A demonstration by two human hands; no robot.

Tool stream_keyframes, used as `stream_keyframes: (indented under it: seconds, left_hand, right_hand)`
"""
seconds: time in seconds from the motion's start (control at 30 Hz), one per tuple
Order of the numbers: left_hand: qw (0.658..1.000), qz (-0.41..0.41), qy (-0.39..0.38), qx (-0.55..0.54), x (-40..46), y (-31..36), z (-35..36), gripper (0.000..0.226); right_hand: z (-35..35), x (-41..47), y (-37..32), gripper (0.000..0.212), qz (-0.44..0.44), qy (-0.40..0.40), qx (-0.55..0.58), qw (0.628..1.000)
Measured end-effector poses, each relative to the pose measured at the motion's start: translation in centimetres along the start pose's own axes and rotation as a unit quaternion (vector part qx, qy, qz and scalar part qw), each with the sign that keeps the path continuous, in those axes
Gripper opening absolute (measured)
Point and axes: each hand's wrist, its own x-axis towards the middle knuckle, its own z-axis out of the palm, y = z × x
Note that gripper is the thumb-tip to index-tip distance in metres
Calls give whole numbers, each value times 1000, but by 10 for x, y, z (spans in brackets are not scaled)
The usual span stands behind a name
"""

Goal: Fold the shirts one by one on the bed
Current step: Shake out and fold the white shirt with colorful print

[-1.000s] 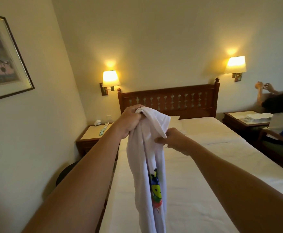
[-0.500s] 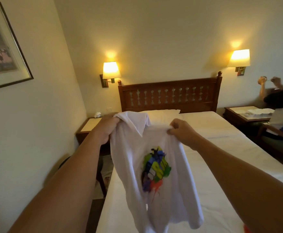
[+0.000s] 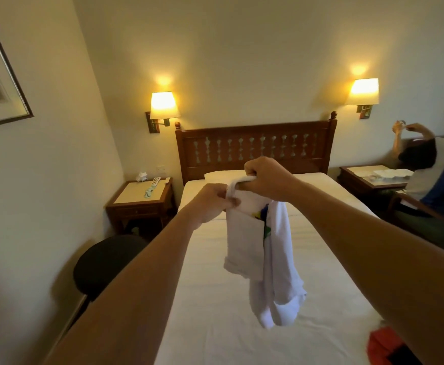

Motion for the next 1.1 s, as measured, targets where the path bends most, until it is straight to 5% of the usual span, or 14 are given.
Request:
stream_keyframes:
  seconds: [0.2, 0.4, 0.57, 0.7, 0.83, 1.1]
  left_hand:
    - [995, 38, 89, 12, 6, 1, 2, 14]
    - [992, 30, 82, 93, 10, -2, -6, 20]
    - [974, 50, 93, 203, 7, -37, -26, 23]
    - [915, 36, 75, 395, 0, -61, -37, 20]
    - [876, 4, 60, 478, -6, -74, -32, 18]
    - [883, -148, 90, 436, 0, -121, -13, 17]
  right_hand:
    - [8, -26, 42, 22, 63, -108, -101, 987]
    - [33, -70, 106, 30, 211, -192, -103, 953]
    - [27, -84, 137, 26, 244, -61, -95, 963]
    - [19, -77, 140, 13, 255, 63, -41, 964]
    - [24, -73, 136, 12, 244, 52, -92, 964]
    - [36, -74, 145, 11, 283, 51, -187, 939]
